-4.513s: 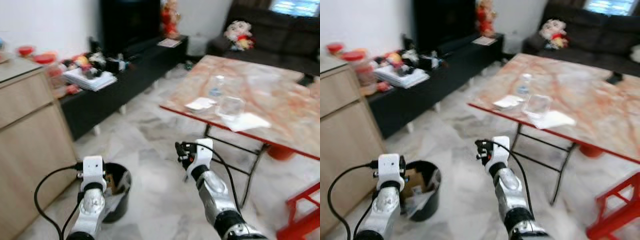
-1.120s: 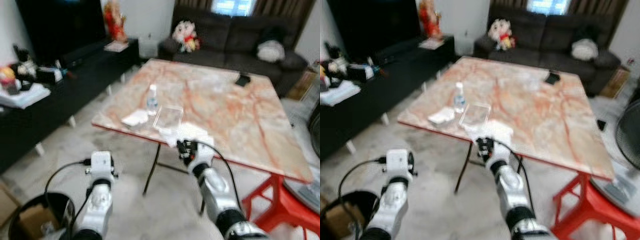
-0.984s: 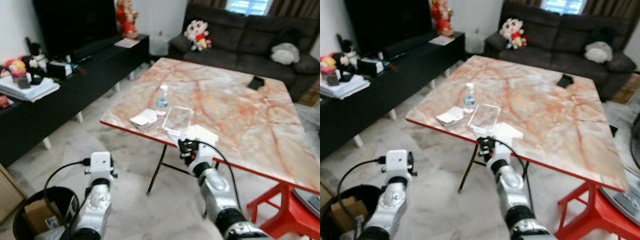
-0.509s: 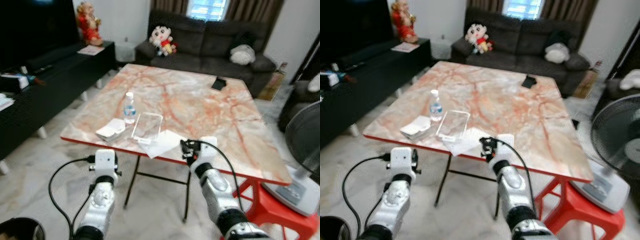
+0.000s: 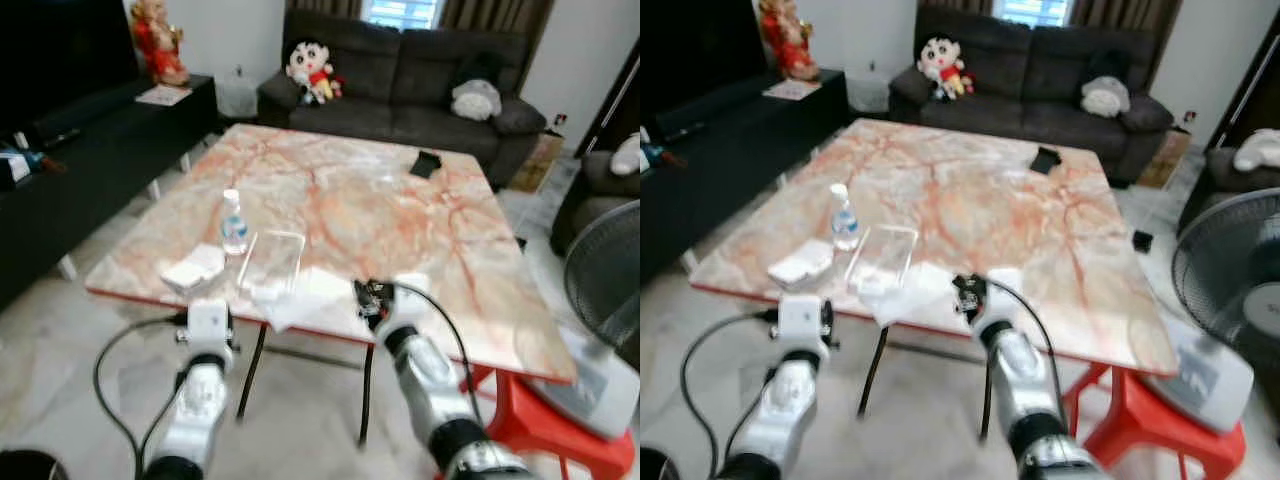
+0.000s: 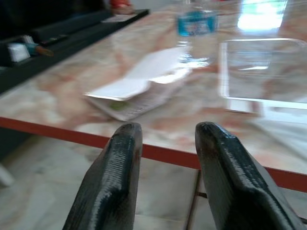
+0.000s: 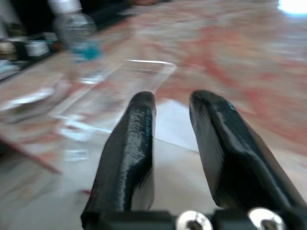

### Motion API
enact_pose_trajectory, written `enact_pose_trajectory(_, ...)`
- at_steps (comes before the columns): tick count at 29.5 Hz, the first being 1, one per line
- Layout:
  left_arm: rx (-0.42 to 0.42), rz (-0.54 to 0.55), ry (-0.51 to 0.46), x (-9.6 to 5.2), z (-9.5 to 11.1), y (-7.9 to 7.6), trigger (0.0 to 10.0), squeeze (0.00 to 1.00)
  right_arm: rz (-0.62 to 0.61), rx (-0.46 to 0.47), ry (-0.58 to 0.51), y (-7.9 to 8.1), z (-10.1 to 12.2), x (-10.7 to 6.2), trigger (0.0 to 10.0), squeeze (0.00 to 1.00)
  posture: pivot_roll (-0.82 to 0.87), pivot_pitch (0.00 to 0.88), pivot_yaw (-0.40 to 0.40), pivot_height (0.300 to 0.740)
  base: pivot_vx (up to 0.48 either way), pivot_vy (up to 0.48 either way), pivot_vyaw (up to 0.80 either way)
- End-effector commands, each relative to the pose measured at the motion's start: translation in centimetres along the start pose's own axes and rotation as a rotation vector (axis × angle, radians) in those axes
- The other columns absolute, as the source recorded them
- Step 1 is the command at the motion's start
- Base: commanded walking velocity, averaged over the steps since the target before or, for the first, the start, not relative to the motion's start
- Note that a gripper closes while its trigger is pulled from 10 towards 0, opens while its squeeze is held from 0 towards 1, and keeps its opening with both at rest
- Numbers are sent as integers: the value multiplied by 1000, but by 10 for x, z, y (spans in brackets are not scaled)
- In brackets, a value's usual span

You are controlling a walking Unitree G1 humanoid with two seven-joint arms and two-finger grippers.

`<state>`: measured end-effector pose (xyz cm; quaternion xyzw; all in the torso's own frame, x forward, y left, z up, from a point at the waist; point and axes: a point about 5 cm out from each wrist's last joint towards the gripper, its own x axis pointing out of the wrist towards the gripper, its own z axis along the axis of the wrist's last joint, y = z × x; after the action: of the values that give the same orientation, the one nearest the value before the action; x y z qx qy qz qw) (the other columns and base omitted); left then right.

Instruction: Picking trash to rubbish bin

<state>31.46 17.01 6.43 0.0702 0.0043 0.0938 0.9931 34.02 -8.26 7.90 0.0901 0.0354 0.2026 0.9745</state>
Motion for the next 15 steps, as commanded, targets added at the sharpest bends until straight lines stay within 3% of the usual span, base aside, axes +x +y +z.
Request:
enact_pose_trajectory(1,1,-17,-33,-1,6,-8,10000,0,-13,-20,-24,-8,6,-1,10000,0,-11,6,-67,740,247,0,800)
enact_pose_trajectory(5,3,-23,-62,-2,9,-9,10000,0,-12,-17,-21,-8,6,-2,10000,0,-11,6,-67,740,62,0,550)
enact_pose_trajectory(15,10,-29,-74,-2,11,-10,10000,0,-17,-7,-9,-10,4,-2,10000,0,-11,6,-70,740,0,0,0)
